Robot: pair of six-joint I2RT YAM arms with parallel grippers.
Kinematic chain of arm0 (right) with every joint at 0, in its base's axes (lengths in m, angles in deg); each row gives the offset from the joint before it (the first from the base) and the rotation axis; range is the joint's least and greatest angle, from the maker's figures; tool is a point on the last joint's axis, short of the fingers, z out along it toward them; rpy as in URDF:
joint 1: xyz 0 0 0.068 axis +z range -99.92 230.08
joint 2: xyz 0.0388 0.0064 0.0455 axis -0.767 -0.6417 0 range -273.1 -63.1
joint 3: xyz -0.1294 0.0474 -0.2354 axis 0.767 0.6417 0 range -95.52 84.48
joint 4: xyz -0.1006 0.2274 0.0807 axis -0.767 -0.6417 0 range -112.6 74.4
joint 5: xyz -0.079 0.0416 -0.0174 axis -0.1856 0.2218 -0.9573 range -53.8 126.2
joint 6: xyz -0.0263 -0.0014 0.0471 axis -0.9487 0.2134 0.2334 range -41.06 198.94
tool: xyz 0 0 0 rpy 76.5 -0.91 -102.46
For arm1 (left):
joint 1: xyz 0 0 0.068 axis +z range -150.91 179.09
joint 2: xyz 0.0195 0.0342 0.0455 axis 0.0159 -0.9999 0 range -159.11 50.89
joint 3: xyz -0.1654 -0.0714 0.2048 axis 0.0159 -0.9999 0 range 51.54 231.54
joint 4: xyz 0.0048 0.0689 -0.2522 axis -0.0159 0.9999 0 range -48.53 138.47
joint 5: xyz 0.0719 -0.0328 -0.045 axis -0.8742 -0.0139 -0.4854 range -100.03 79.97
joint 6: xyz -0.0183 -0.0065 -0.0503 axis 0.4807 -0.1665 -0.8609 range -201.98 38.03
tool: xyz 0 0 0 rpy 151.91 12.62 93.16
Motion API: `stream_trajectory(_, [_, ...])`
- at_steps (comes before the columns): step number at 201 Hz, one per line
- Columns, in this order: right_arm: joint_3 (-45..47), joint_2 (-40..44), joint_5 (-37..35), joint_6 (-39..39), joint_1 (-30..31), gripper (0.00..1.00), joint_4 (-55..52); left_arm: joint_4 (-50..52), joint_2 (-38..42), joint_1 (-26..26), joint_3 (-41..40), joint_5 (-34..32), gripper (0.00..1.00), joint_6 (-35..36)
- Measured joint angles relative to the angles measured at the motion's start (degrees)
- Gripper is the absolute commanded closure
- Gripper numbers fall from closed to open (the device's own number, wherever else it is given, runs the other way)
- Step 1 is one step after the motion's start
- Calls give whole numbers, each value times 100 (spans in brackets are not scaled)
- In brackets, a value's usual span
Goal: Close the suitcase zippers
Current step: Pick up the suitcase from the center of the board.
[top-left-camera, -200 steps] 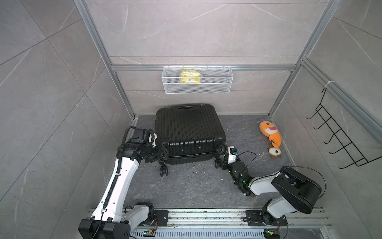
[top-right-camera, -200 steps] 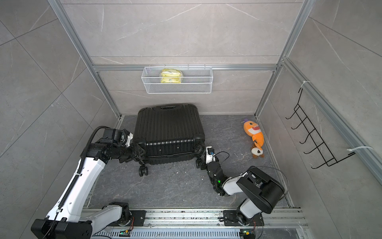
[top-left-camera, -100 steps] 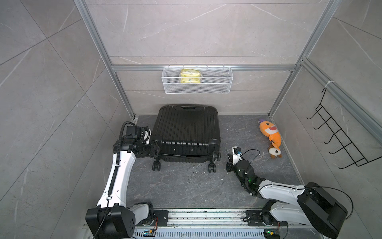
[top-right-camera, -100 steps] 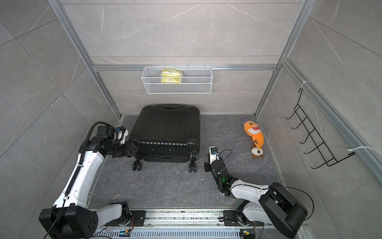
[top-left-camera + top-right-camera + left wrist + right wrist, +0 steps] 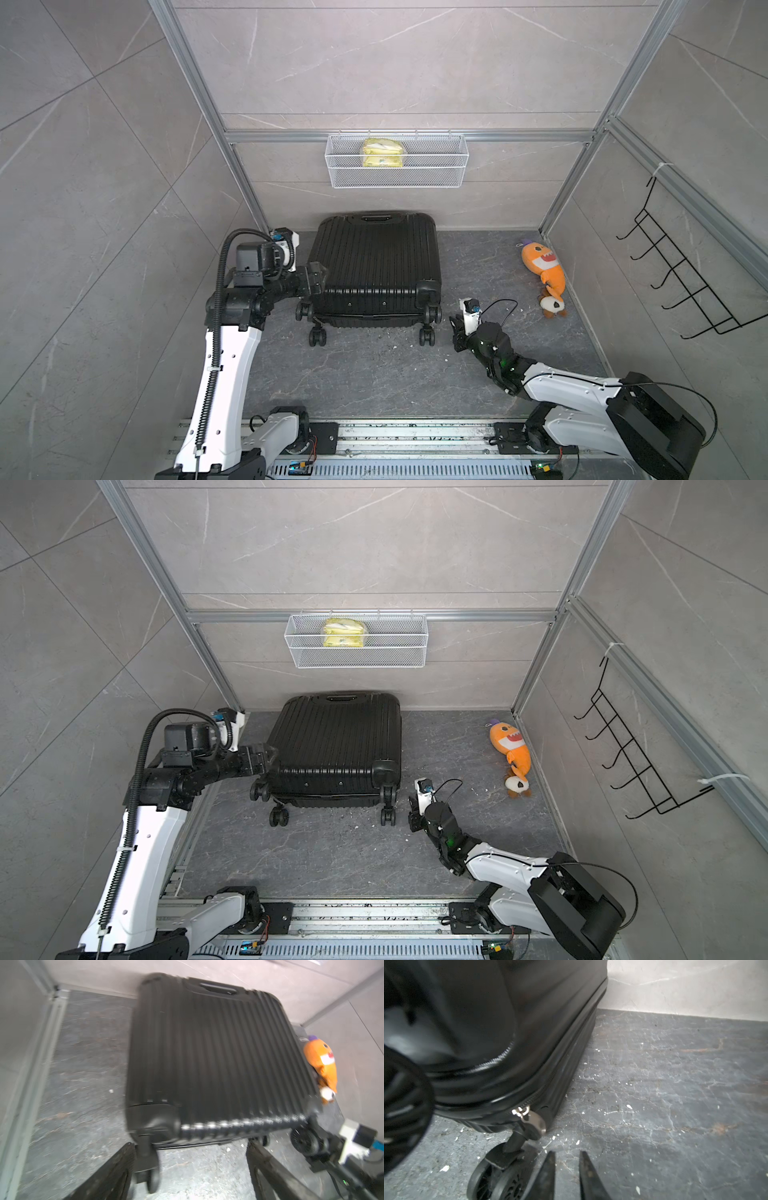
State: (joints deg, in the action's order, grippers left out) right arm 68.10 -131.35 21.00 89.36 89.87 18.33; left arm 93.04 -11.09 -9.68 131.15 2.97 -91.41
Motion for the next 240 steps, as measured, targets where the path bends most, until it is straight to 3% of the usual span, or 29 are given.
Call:
stream_trajectory(23, [0, 2, 44, -13, 0, 65, -59, -79, -85, -1456, -2, -518, 21, -501])
stream_trajectory(45, [-7, 2, 52, -15, 0, 63, -127, -234, -304, -2520, -11, -984, 21, -1029])
stream_trajectory(71, [-13, 31, 46, -15, 0, 58, -267, -566, -804, -3615, -11, -1670, 20, -1661])
stream_trajectory(100, [-13, 212, 0, -15, 0, 55, -413, -850, -1528, -4468, 57, -2142, 20, -2236])
stream_trajectory(145, [-105, 417, -153, -13, 0, 52, -837, -1095, -2315, -5134, 310, -2559, 20, -2839])
stream_trajectory(202, [-348, 507, -166, 7, 0, 50, -1379, -1375, -3270, -5189, 573, -2647, 22, -3163])
stream_trajectory(229, [-348, 608, -122, 7, 0, 48, -1519, -1370, -3829, -5189, 885, -2761, 28, -3224])
stream_trajectory(240, [-350, 673, -74, 4, 0, 48, -1582, -1338, -3985, -5182, 1025, -2841, 35, -3233])
